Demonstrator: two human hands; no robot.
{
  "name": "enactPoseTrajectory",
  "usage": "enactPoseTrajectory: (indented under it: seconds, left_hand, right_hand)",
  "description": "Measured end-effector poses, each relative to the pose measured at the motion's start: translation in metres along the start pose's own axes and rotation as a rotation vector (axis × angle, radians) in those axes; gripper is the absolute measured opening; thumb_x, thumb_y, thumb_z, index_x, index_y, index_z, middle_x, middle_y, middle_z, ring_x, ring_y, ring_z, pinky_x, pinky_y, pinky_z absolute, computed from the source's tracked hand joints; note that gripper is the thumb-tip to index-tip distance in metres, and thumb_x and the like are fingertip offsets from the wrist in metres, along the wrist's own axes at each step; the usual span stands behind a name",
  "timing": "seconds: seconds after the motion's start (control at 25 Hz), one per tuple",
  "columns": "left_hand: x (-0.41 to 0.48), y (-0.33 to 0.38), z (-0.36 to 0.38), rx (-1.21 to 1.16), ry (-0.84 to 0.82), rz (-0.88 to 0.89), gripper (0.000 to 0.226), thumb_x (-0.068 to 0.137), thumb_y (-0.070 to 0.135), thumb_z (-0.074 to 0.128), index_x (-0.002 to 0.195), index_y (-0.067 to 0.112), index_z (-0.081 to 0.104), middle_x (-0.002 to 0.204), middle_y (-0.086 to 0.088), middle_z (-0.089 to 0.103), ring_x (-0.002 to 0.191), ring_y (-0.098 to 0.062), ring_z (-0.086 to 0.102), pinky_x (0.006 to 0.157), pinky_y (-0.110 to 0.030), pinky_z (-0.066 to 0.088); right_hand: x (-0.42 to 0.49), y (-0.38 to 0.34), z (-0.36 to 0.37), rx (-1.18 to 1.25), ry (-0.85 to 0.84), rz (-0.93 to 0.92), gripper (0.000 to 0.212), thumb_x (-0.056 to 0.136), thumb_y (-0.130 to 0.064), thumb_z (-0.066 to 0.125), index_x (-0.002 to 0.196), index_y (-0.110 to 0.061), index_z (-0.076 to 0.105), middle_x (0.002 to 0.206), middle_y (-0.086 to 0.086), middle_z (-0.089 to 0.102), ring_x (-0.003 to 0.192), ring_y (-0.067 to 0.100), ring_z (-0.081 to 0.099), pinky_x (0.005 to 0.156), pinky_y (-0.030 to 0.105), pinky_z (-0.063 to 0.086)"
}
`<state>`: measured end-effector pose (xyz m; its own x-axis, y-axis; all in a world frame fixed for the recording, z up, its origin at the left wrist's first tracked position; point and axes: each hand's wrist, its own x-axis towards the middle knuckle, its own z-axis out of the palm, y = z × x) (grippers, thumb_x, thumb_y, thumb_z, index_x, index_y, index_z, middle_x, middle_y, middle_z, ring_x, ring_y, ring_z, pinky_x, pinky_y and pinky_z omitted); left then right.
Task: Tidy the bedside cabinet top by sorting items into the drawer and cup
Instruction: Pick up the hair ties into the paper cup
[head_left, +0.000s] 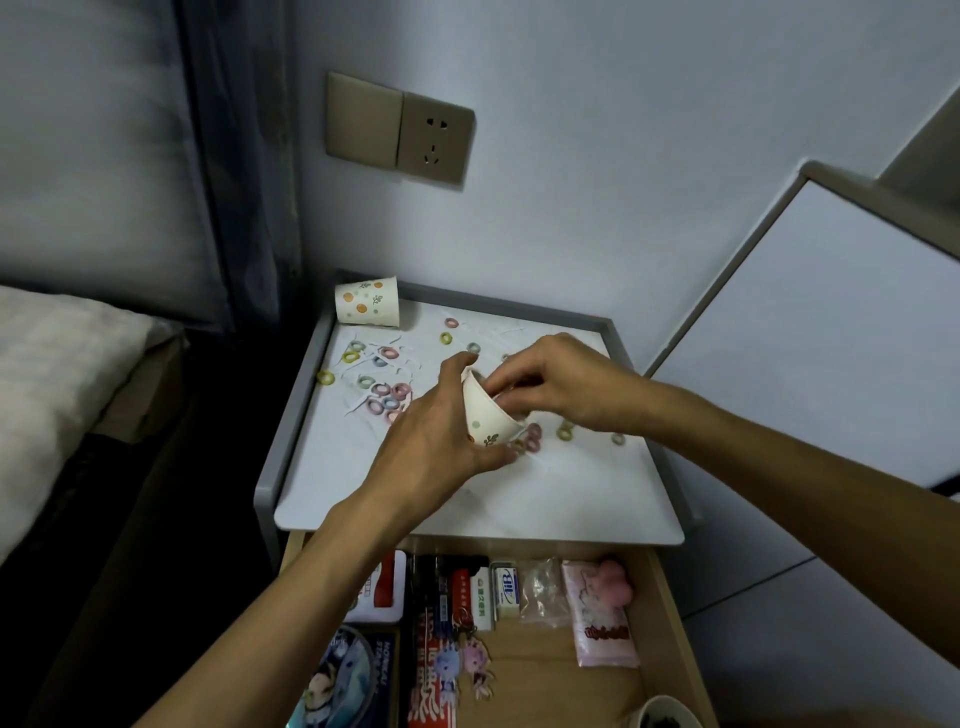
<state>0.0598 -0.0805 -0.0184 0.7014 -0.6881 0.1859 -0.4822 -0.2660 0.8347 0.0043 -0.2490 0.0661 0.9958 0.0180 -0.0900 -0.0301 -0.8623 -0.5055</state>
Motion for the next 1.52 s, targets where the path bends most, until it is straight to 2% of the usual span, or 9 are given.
enactPoseTrajectory:
  seconds: [0.2,0.44,0.56,0.72,1.0,1.12,1.24,1.4,1.52]
  left_hand:
    - [-0.001,0.005,-0.002,-0.004,0.040,0.006,0.099,0.063,0.040,0.087,0.140,0.042,0.025,0.108,0.012,0.056,0.091,-0.015,0.058,0.066,-0.017,0.043]
    - [0.001,0.014,-0.007,-0.079,0.165,-0.031,0.082,0.058,0.052,0.087,0.123,0.046,0.038,0.107,0.011,0.061,0.090,-0.017,0.059,0.071,-0.035,0.052]
    - [0.003,0.011,-0.012,-0.128,0.226,-0.085,0.077,0.058,0.050,0.088,0.119,0.043,0.041,0.104,0.012,0.060,0.091,-0.017,0.060,0.071,-0.038,0.054]
    - [0.006,0.006,-0.019,-0.130,0.294,-0.110,0.074,0.060,0.041,0.088,0.117,0.040,0.041,0.098,0.013,0.058,0.089,-0.019,0.060,0.073,-0.040,0.055]
    - [0.006,0.005,-0.015,-0.097,0.262,-0.084,0.078,0.060,0.044,0.088,0.122,0.036,0.042,0.105,0.008,0.059,0.089,-0.018,0.058,0.061,-0.021,0.044]
    - [0.008,0.006,-0.016,-0.104,0.264,-0.085,0.078,0.059,0.044,0.088,0.122,0.038,0.041,0.101,0.011,0.056,0.088,-0.018,0.058,0.064,-0.031,0.052]
    - [0.008,0.006,-0.017,-0.104,0.268,-0.094,0.076,0.061,0.042,0.088,0.121,0.038,0.041,0.100,0.011,0.055,0.089,-0.019,0.059,0.070,-0.039,0.055]
    - [0.008,0.009,-0.016,-0.108,0.264,-0.090,0.076,0.063,0.039,0.088,0.122,0.037,0.041,0.096,0.014,0.053,0.089,-0.018,0.058,0.070,-0.038,0.055]
    - [0.009,0.009,-0.017,-0.108,0.263,-0.080,0.075,0.062,0.040,0.088,0.121,0.037,0.041,0.097,0.013,0.055,0.088,-0.019,0.059,0.069,-0.036,0.054]
  right_hand:
    - [-0.001,-0.001,-0.001,0.133,0.338,0.129,0.013,0.085,-0.020,0.072,0.098,-0.020,0.076,0.087,-0.010,0.073,0.077,0.001,0.067,0.076,0.021,0.056]
    - [-0.008,0.014,0.018,0.627,0.222,0.257,0.012,0.091,-0.015,0.066,0.096,-0.019,0.075,0.093,0.006,0.075,0.075,0.013,0.068,0.073,0.027,0.057]
    - [-0.013,0.042,0.032,0.257,0.343,0.326,0.009,0.088,-0.020,0.070,0.095,-0.017,0.075,0.083,-0.004,0.073,0.070,0.004,0.066,0.070,0.025,0.054]
    - [-0.030,0.080,0.085,-0.168,0.237,0.493,0.024,0.083,-0.028,0.076,0.102,-0.017,0.070,0.101,-0.001,0.068,0.091,0.013,0.062,0.081,0.031,0.051]
    - [-0.037,0.099,0.108,-0.337,0.259,0.381,0.004,0.093,-0.014,0.060,0.094,-0.012,0.063,0.096,0.006,0.062,0.093,0.024,0.058,0.076,0.034,0.046]
    - [-0.038,0.103,0.090,-0.410,0.265,0.299,0.003,0.097,-0.015,0.053,0.096,-0.016,0.056,0.093,0.005,0.066,0.081,0.020,0.060,0.068,0.033,0.050]
    - [-0.012,0.106,0.054,-0.370,0.309,0.181,0.009,0.093,-0.013,0.062,0.101,-0.013,0.067,0.097,0.005,0.071,0.084,0.016,0.063,0.066,0.013,0.039]
    - [0.020,0.114,0.043,-0.385,0.127,0.087,0.007,0.090,-0.021,0.067,0.091,-0.018,0.073,0.090,-0.003,0.071,0.085,0.013,0.064,0.075,0.029,0.048]
    - [0.022,0.126,0.054,-0.324,0.108,0.101,0.004,0.087,-0.022,0.069,0.088,-0.021,0.073,0.084,-0.008,0.069,0.075,0.002,0.059,0.067,0.023,0.047]
